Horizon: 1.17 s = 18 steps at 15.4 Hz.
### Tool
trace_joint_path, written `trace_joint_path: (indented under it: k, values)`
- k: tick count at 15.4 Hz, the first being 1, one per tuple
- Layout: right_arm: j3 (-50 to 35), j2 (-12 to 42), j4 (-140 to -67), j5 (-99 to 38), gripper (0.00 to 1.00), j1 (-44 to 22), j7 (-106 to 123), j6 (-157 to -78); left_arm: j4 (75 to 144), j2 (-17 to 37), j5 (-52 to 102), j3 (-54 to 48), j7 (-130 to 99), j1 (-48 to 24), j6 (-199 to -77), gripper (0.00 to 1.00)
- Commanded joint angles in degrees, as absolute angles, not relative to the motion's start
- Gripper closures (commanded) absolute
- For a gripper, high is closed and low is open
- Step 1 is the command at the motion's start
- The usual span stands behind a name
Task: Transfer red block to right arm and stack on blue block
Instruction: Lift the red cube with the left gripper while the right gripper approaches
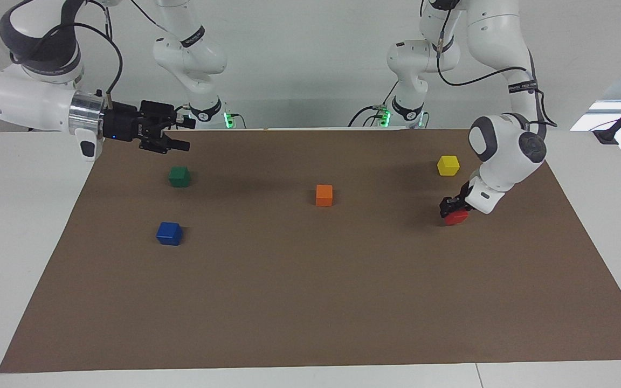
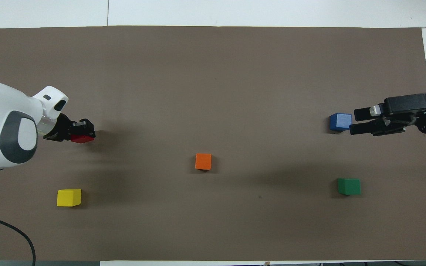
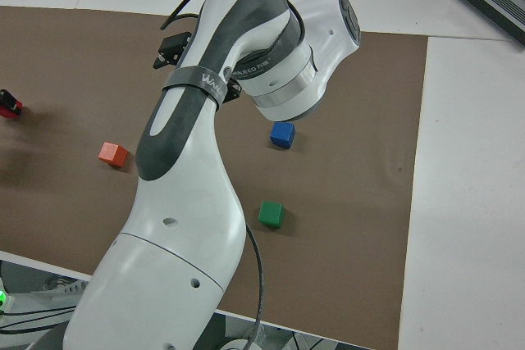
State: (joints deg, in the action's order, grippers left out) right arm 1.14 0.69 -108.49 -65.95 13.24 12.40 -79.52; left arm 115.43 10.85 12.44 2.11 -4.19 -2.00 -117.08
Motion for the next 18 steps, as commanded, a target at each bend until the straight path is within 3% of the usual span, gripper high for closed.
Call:
trace_joint_path:
  k: [1, 3, 7, 11, 14, 18]
  values:
    - [0.7, -0.35, -114.32, -72.4, 0.0, 15.9, 17.73, -76.56, 106.28, 10.11, 17.03, 2.73, -15.87, -1.77, -104.53, 1.0]
    - [0.7, 0.61, -119.33, -78.19, 0.0, 16.26, 26.15, -75.59, 105.64, 7.75, 24.39, 3.16, -18.28, -1.67, -101.26, 1.0]
    - [0.44, 2.8, -122.42, -91.44, 0.0, 13.99, 30.67, -73.75, 106.43, 3.7, 35.13, 2.82, -32.55, -2.46, -96.16, 1.0]
    - [0.35, 10.88, -122.61, -102.46, 0.0, 10.64, 37.25, -67.0, 107.83, 1.24, 46.29, 2.29, -46.29, -4.65, -95.98, 1.0]
    - [0.35, 14.05, -123.48, -108.26, 0.0, 7.31, 40.25, -61.89, 110.65, -0.61, 53.59, 2.29, -55.07, -8.6, -98.95, 1.0]
    - [0.35, 13.71, -125.33, -112.66, 0.0, 3.53, 40.87, -61.61, 111.18, -1.23, 60.03, 0.88, -75.54, -14.56, -109.91, 1.0]
